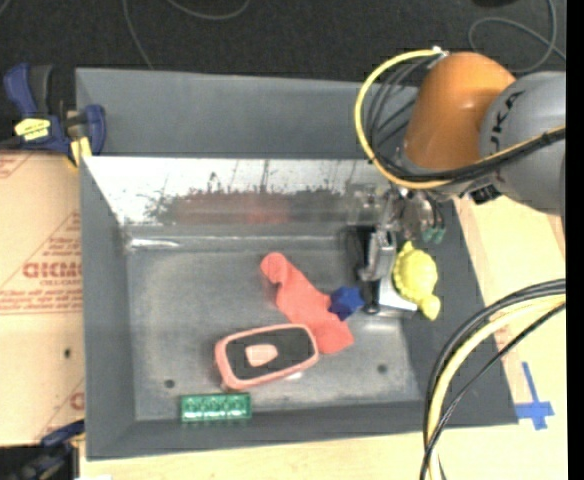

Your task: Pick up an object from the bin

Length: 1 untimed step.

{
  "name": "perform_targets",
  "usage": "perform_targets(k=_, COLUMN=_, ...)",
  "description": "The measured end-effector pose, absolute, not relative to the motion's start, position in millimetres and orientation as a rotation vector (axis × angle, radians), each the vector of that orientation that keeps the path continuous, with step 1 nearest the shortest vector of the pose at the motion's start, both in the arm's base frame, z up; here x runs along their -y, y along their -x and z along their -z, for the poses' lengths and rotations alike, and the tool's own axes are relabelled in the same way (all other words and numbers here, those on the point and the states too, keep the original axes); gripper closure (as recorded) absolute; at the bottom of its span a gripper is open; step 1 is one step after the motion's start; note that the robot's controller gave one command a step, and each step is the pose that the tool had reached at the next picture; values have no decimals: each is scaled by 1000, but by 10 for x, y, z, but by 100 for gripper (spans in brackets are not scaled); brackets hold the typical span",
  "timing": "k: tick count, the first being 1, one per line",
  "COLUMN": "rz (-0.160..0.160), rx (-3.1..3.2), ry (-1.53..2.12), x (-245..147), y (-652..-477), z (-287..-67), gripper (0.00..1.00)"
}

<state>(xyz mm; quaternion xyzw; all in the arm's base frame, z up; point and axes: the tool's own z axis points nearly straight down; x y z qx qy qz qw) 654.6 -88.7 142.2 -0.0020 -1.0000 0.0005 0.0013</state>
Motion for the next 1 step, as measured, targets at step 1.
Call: perform_targets(k=1, rz=-3, rx=3146, ry=5, x=886, y=-6557, z=-1473, gripper=0)
